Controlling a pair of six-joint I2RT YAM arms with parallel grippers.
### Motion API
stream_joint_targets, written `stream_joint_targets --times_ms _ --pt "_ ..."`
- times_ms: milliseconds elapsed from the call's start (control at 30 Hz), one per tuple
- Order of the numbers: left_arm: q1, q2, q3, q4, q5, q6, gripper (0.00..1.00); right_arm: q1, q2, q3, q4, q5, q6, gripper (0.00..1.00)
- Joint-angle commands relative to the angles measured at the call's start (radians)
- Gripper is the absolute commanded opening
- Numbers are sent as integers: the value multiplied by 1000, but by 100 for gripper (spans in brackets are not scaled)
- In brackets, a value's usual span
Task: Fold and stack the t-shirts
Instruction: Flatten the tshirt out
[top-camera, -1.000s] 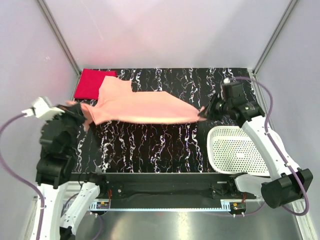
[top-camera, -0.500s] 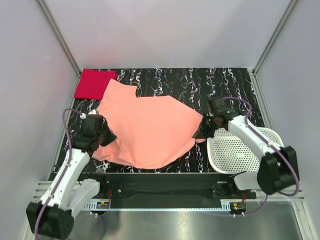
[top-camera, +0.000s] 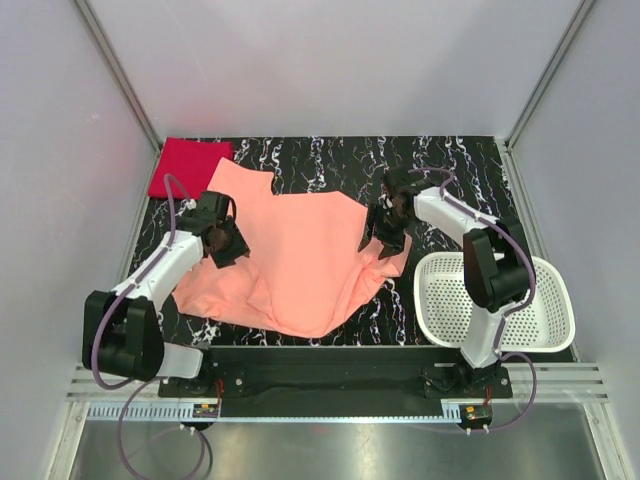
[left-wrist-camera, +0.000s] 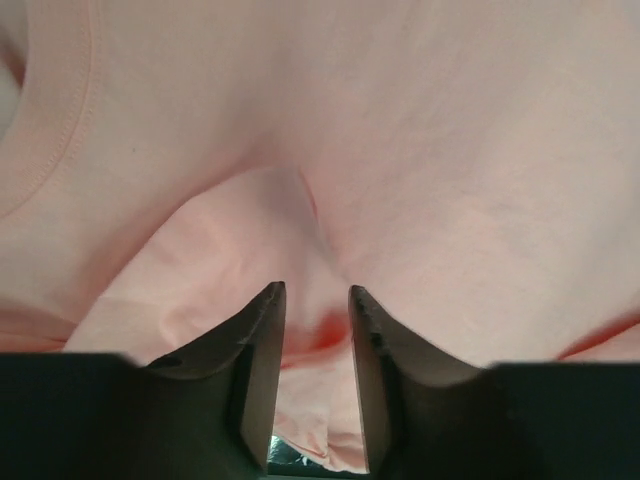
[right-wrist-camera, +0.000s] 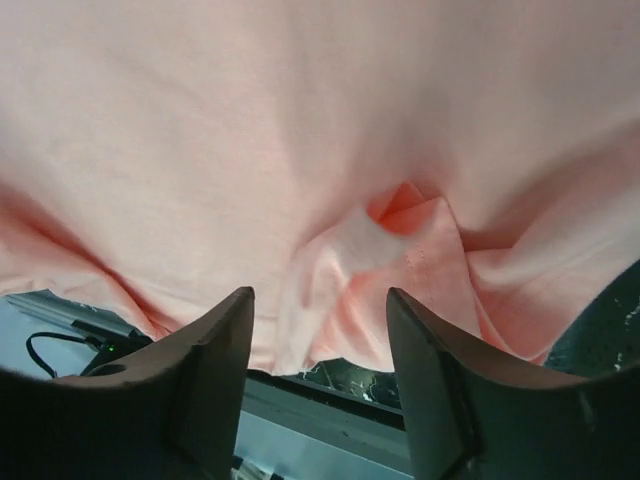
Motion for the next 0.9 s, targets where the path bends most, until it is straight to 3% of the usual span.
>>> stream_joint_targets --times_ms 0,100,200,367,467,867 --pt "1 -43 67 9 -57 23 48 10 -55 89 -116 98 -124 67" --pt "1 -76 64 -11 -65 24 59 8 -96 78 -178 158 -131 68" --pt "1 -119 39 -25 -68 21 68 10 -128 44 -147 174 -73 62" --pt "1 -185 10 -54 -72 15 68 11 -47 32 -49 65 92 55" --pt "1 -213 1 -75 -80 9 66 10 -56 -8 17 109 187 47" --pt "11 -303 -7 -140 -94 44 62 4 -9 -60 112 171 238 43"
